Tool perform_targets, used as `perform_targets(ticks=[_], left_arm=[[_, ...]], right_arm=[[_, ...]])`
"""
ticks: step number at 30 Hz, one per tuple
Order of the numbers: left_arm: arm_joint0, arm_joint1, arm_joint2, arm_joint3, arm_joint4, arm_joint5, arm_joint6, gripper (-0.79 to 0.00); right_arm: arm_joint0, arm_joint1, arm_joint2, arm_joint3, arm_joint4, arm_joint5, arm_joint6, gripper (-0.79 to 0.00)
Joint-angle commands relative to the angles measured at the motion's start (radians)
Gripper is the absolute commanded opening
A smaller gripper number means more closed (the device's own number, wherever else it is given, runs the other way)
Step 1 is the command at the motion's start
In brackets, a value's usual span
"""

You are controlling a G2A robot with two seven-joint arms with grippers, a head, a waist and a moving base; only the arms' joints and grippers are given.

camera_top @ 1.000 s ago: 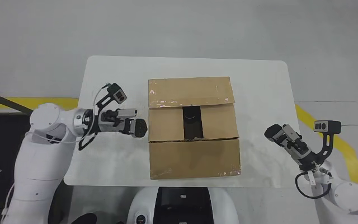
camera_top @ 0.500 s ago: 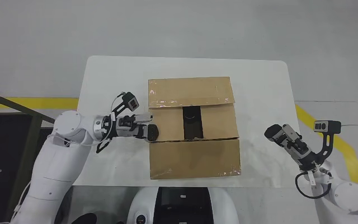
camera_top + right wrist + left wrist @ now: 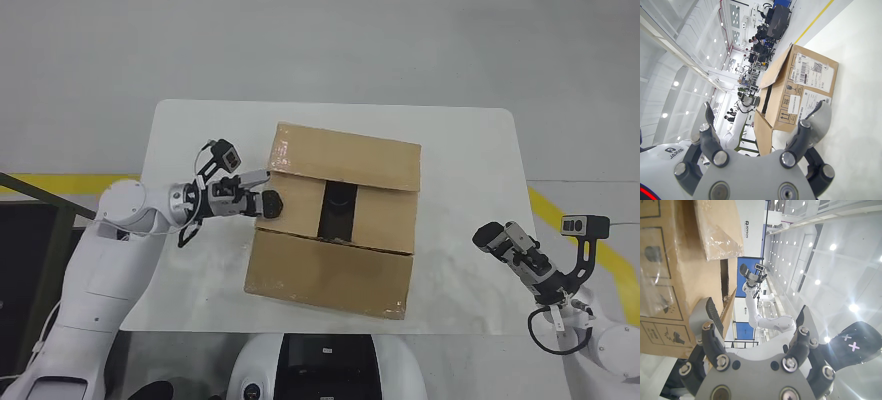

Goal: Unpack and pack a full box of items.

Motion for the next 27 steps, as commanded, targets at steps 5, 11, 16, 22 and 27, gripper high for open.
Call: perform_targets(ticks=[5, 11, 16, 22, 27], left_arm=[[-0.046, -0.009, 0.018, 0.036, -0.035, -0.006, 0.012, 0.000], [-0.069, -0.011, 0.024, 0.055, -0.023, -0.009, 0.010, 0.000], [-0.104, -0.018, 0.056, 0.095, -0.009, -0.001, 0.003, 0.000], [-0.145, -0.029, 0.083, 0.141, -0.021, -0.020, 0.016, 0.000], [-0.200, -0.043, 0.109, 0.179, -0.040, -0.048, 0.030, 0.000]], right_arm=[[0.000, 0.000, 0.000, 0.000, 0.000, 0.000, 0.000, 0.000], [0.000, 0.000, 0.000, 0.000, 0.000, 0.000, 0.000, 0.000], [0.000, 0.000, 0.000, 0.000, 0.000, 0.000, 0.000, 0.000], [0.000, 0.000, 0.000, 0.000, 0.000, 0.000, 0.000, 0.000], [0.000, 0.000, 0.000, 0.000, 0.000, 0.000, 0.000, 0.000]])
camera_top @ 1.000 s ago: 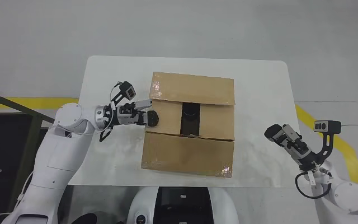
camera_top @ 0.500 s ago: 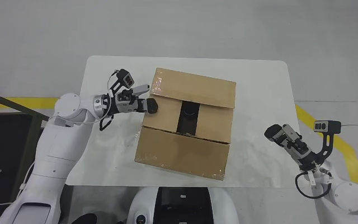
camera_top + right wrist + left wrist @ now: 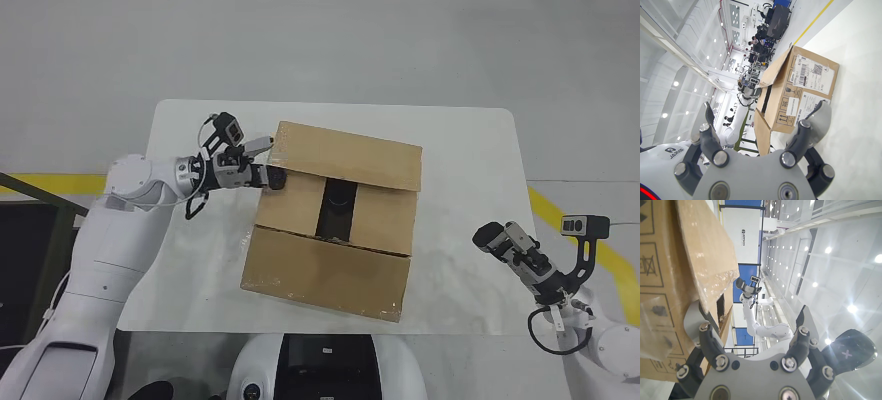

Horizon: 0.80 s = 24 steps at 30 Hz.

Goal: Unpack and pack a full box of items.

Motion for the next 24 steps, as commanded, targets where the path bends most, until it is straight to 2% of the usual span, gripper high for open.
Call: perform_targets(ticks=[1, 11, 24], left_arm=[[-0.028, -0.007, 0.014, 0.020, -0.005, -0.012, 0.003, 0.000], [-0.158, -0.043, 0.068, 0.135, -0.043, -0.087, 0.023, 0.000], [-0.332, -0.109, 0.147, 0.347, -0.104, -0.184, 0.053, 0.000]], right_arm=[[0.000, 0.000, 0.000, 0.000, 0.000, 0.000, 0.000, 0.000], [0.000, 0.000, 0.000, 0.000, 0.000, 0.000, 0.000, 0.000], [0.000, 0.000, 0.000, 0.000, 0.000, 0.000, 0.000, 0.000]])
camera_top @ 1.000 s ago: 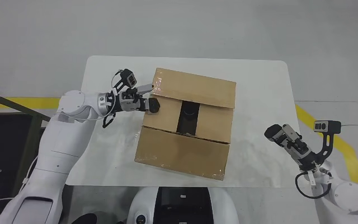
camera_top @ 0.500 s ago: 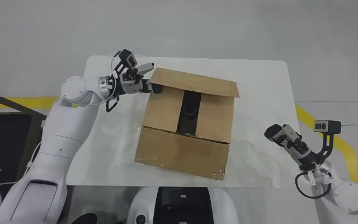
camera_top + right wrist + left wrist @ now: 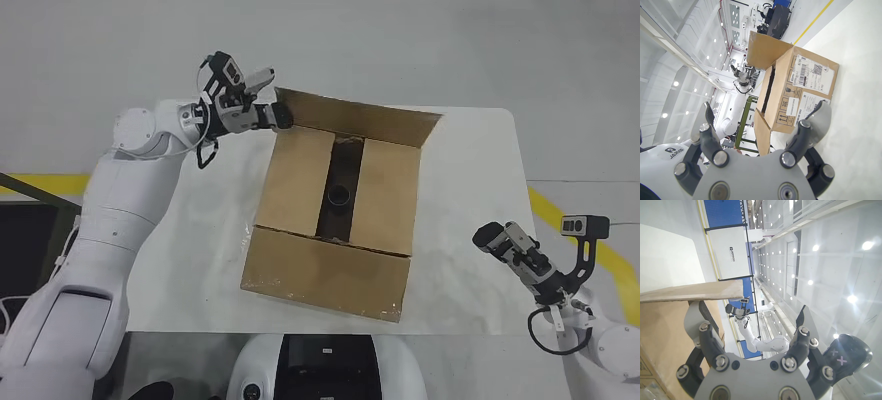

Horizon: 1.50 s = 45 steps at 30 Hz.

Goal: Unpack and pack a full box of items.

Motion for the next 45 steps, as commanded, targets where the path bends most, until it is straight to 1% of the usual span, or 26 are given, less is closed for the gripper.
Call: perform_targets(ticks=[1, 8, 16, 27, 29, 30, 31, 45], left_arm=[[-0.029, -0.012, 0.014, 0.041, -0.008, -0.016, 0.006, 0.000], [-0.103, -0.056, 0.063, 0.171, -0.023, -0.063, 0.027, 0.000], [-0.159, -0.105, 0.108, 0.305, -0.017, -0.111, 0.062, 0.000], [-0.246, -0.167, 0.152, 0.455, 0.025, -0.142, 0.113, 0.000], [-0.254, -0.177, 0.155, 0.470, 0.021, -0.133, 0.106, 0.000], [-0.254, -0.183, 0.149, 0.471, -0.008, -0.112, 0.088, 0.000], [-0.253, -0.186, 0.143, 0.473, -0.036, -0.090, 0.072, 0.000], [-0.253, -0.186, 0.143, 0.473, -0.036, -0.090, 0.072, 0.000]], right_arm=[[0.000, 0.000, 0.000, 0.000, 0.000, 0.000, 0.000, 0.000], [0.000, 0.000, 0.000, 0.000, 0.000, 0.000, 0.000, 0.000], [0.000, 0.000, 0.000, 0.000, 0.000, 0.000, 0.000, 0.000], [0.000, 0.000, 0.000, 0.000, 0.000, 0.000, 0.000, 0.000], [0.000, 0.000, 0.000, 0.000, 0.000, 0.000, 0.000, 0.000], [0.000, 0.000, 0.000, 0.000, 0.000, 0.000, 0.000, 0.000], [0.000, 0.000, 0.000, 0.000, 0.000, 0.000, 0.000, 0.000], [0.000, 0.000, 0.000, 0.000, 0.000, 0.000, 0.000, 0.000]])
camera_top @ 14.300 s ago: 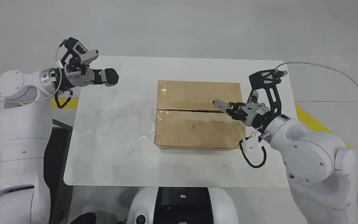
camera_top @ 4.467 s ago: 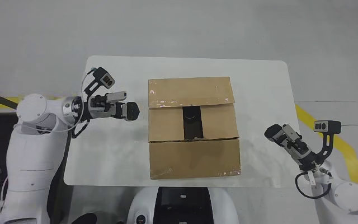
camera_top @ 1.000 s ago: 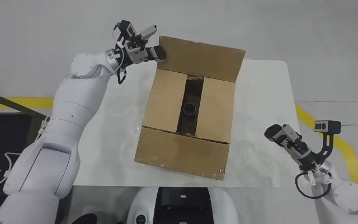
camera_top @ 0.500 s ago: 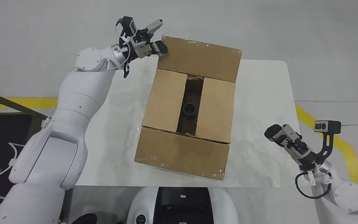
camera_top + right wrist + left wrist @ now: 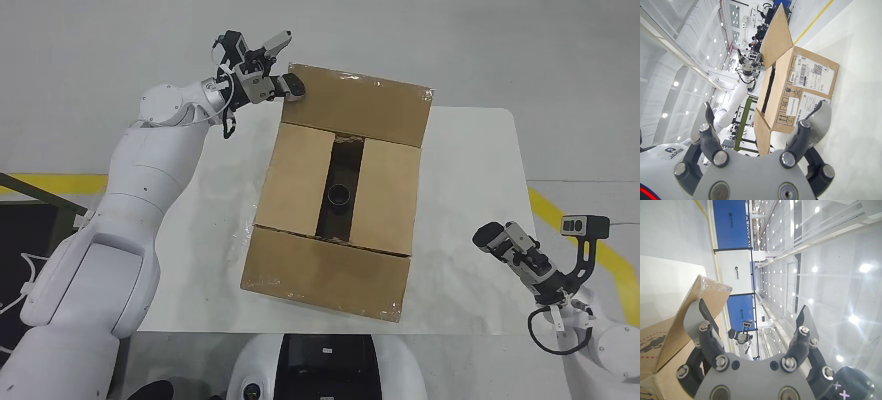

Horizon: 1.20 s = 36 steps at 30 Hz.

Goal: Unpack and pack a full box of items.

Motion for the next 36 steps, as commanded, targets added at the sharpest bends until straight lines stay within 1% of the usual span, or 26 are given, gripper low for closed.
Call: perform_targets(ticks=[1, 4, 6, 11, 18, 23, 27, 36], left_arm=[[0.000, 0.000, 0.000, 0.000, -0.001, 0.000, 0.000, 0.000], [0.002, 0.000, -0.002, 0.002, -0.002, 0.001, 0.010, 0.000], [0.010, 0.005, -0.006, -0.013, 0.028, -0.011, 0.076, 0.000], [0.027, 0.020, -0.016, -0.053, 0.096, 0.054, 0.152, 0.000], [0.047, 0.029, -0.028, -0.086, 0.149, 0.107, 0.195, 0.000], [0.053, 0.025, -0.024, -0.084, 0.187, 0.132, 0.221, 0.000], [0.051, 0.017, -0.017, -0.072, 0.209, 0.146, 0.231, 0.000], [0.043, 0.001, -0.010, -0.016, 0.243, 0.177, 0.240, 0.000]], right_arm=[[0.000, 0.000, 0.000, 0.000, 0.000, 0.000, 0.000, 0.000], [0.000, 0.000, 0.000, 0.000, 0.000, 0.000, 0.000, 0.000], [0.000, 0.000, 0.000, 0.000, 0.000, 0.000, 0.000, 0.000], [0.000, 0.000, 0.000, 0.000, 0.000, 0.000, 0.000, 0.000], [0.000, 0.000, 0.000, 0.000, 0.000, 0.000, 0.000, 0.000], [0.000, 0.000, 0.000, 0.000, 0.000, 0.000, 0.000, 0.000], [0.000, 0.000, 0.000, 0.000, 0.000, 0.000, 0.000, 0.000], [0.000, 0.000, 0.000, 0.000, 0.000, 0.000, 0.000, 0.000]])
